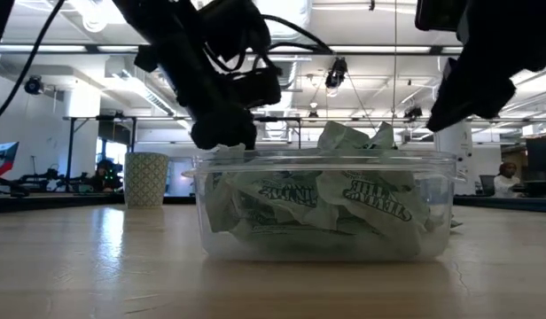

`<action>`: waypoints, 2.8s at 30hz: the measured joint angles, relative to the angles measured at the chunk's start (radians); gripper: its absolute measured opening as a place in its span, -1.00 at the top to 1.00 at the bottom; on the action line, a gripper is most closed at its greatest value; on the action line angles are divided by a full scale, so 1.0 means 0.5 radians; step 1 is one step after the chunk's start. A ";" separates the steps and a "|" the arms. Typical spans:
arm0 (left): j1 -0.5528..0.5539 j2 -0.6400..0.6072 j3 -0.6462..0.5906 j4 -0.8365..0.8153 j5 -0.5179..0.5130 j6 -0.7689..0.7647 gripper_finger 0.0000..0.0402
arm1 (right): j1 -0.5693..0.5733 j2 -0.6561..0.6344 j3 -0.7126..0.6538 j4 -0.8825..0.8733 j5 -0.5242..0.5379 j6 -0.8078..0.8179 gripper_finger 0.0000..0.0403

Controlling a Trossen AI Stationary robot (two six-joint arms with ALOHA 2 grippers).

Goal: Pick and place Stevia / Truvia into bins
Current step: Put the stevia packet into the transparent container

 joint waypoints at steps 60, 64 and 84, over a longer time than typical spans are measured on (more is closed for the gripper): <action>-0.667 -0.168 0.047 0.181 0.236 -0.649 0.88 | -0.006 0.018 -0.456 0.422 0.194 -0.270 0.17; -0.678 -0.130 0.074 0.253 0.275 -0.648 0.62 | -0.006 0.018 -0.456 0.434 0.190 -0.270 0.17; -0.678 -0.330 0.081 0.231 0.193 -0.856 0.22 | -0.124 0.210 -0.462 0.638 -0.007 -0.494 0.17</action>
